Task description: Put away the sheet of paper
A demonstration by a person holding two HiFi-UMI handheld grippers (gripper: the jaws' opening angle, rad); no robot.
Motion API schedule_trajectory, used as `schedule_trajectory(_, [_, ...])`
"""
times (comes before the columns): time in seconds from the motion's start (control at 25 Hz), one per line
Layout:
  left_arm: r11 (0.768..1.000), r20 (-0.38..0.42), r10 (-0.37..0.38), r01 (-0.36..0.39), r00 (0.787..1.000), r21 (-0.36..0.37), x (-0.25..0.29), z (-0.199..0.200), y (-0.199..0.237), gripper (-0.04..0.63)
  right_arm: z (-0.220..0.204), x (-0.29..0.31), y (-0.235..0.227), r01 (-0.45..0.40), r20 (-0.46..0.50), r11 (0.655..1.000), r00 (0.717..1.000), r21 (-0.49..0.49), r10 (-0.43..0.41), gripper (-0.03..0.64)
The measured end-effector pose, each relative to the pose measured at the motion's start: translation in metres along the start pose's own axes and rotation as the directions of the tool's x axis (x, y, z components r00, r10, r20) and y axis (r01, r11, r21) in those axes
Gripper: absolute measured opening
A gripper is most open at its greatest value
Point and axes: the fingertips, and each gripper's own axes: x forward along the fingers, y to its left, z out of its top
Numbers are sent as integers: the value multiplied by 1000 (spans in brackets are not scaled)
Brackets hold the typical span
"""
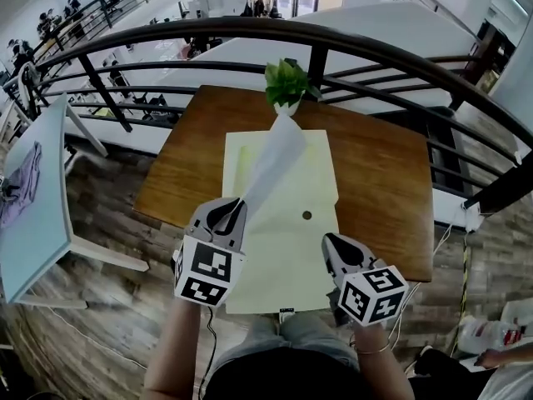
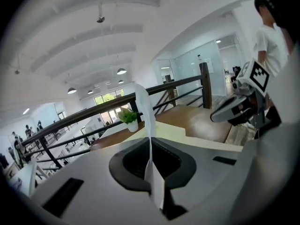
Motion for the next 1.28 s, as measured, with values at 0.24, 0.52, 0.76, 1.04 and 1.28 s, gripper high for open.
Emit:
schedule_trajectory(0.24, [996,-71,-24,30,997,86,11,-15,-19,21,1,6,-11,3,-11,1000,1000,9,-3,28])
schedule_trajectory(0.52, [982,-127,-82,101,989,156,12,-32,-46,21,-7,7,-19,17,-29,1000,999,24,-16,28])
schedule_trajectory(0.76, [963,-169,-130,165,977,212,8,-42,-73,21,-14,4,-19,25,-40,999,999,32,-24,28])
schedule_trajectory(1.04, [925,-193,-219,267,956,270,4,-53,-106,21,-29,-2,-17,33,-64,999,997,37,-31,28])
schedule_trajectory(1.28, [890,-216,-289,345,933,298,-2,-63,-134,21,-48,-7,-14,44,-102,998,994,50,-39,28])
